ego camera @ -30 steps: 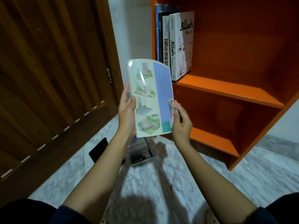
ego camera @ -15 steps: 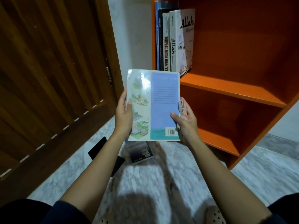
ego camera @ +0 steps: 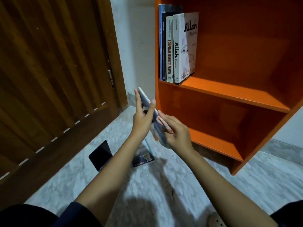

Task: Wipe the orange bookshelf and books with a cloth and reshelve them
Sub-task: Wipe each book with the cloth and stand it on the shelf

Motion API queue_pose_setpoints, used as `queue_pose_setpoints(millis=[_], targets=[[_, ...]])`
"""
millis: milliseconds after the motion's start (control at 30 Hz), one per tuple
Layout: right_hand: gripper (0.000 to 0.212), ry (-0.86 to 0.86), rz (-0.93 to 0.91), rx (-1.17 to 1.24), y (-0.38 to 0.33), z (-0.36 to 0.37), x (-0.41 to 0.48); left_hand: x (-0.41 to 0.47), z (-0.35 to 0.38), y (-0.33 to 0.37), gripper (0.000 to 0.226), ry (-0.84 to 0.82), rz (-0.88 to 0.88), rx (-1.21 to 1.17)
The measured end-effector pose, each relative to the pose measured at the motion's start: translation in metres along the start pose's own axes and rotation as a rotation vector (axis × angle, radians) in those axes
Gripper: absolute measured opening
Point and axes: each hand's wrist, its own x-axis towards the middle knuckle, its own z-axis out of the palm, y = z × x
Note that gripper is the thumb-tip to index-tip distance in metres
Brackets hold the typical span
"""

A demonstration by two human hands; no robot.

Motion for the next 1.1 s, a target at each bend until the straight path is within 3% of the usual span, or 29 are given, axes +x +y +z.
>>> queue_pose_setpoints(millis=[233,367,567,900,967,1100], targets=[[0.072,0.096,-0.056,-0.135,0.001,0.025,-0.017,0.007,-0.004,0.000,0.051,0.146,0.040,-0.043],[0.053,0.021,-0.021,-0.010,-0.002,0.037,-0.015,0.004,-0.008,0.010,0.041,0.136,0.074,-0.184],[0.054,-0.003,0.012,-0.027,-0.003,0.036,0.003,0.003,-0.014,0.023,0.047,0.064,0.099,-0.268],[0.049,-0.083,-0.258,-0.202,-0.011,-0.002,0.083,0.002,-0.022,0.024,0.044,-0.035,0.061,-0.385],[0.048,0.006,-0.175,-0.121,-0.012,-0.006,0.097,0.002,-0.020,0.026,0.039,-0.025,0.074,-0.415],[0.043,0.284,0.288,0.307,-0.018,-0.001,0.094,0.002,-0.010,0.025,0.032,0.039,0.110,-0.408]])
